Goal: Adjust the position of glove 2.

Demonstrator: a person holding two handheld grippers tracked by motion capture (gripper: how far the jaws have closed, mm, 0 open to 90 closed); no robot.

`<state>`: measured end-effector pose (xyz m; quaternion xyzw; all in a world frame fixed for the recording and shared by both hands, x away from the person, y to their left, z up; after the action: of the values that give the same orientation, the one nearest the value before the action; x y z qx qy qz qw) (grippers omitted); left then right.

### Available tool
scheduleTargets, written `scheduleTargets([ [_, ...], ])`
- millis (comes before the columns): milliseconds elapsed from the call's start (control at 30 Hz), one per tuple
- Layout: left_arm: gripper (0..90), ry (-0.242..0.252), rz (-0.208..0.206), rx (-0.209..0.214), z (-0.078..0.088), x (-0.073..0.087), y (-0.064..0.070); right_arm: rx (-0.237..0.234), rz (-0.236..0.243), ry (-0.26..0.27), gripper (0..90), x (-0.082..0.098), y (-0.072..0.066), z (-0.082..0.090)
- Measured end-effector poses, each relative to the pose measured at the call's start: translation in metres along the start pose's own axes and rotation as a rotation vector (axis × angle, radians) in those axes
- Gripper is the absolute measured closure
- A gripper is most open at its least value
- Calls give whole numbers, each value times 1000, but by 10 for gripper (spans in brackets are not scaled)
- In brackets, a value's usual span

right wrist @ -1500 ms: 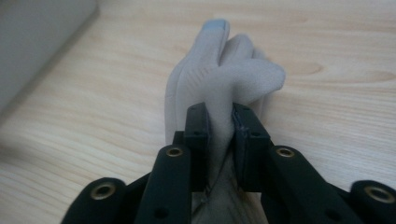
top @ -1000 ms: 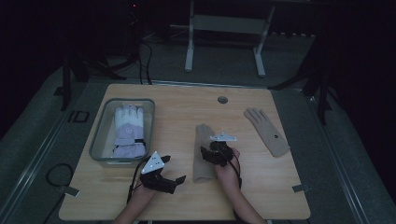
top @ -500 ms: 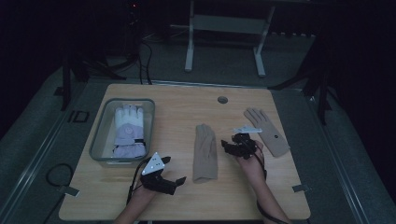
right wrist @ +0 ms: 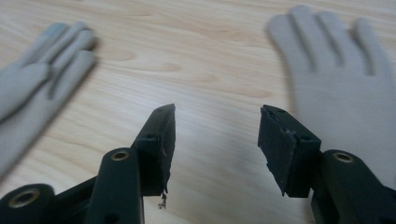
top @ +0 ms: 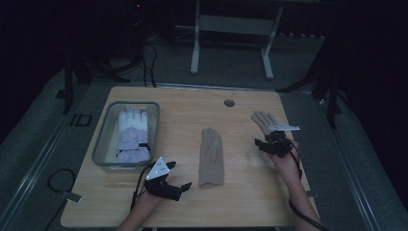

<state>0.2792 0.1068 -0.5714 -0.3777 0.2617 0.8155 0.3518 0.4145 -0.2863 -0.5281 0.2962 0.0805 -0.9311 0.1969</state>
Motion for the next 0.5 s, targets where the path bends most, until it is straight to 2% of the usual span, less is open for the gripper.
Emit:
scheduleTargets([
  [100, 2, -1, 0, 1, 0, 0, 0, 27, 3, 4, 485, 0, 21, 2],
  [233, 2, -3, -11, -4, -1, 0, 1, 35, 1, 18, 507, -3, 39, 4],
  [367, 2, 1, -15, 3, 0, 1, 2, 70, 6, 1, 539, -10, 57, 4],
  [433, 2, 10, -8, 7, 1, 1, 1, 68, -4, -5, 539, -13, 65, 3],
  [500, 2, 20, -2, 7, 1, 1, 0, 69, 5, -9, 537, -16, 71, 2],
])
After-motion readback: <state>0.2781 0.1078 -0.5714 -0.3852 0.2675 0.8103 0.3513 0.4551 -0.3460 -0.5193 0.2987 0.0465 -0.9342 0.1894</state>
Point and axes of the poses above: each handheld gripper's, and its own axes: z roughly backward along the jaws, x roughly out of its underside, y roughly to its right, the point moved 2 cm from there along -z, roughly forward along the jaws, and after that the axes turned 11 degrees about -y, right-handed, at the moved point
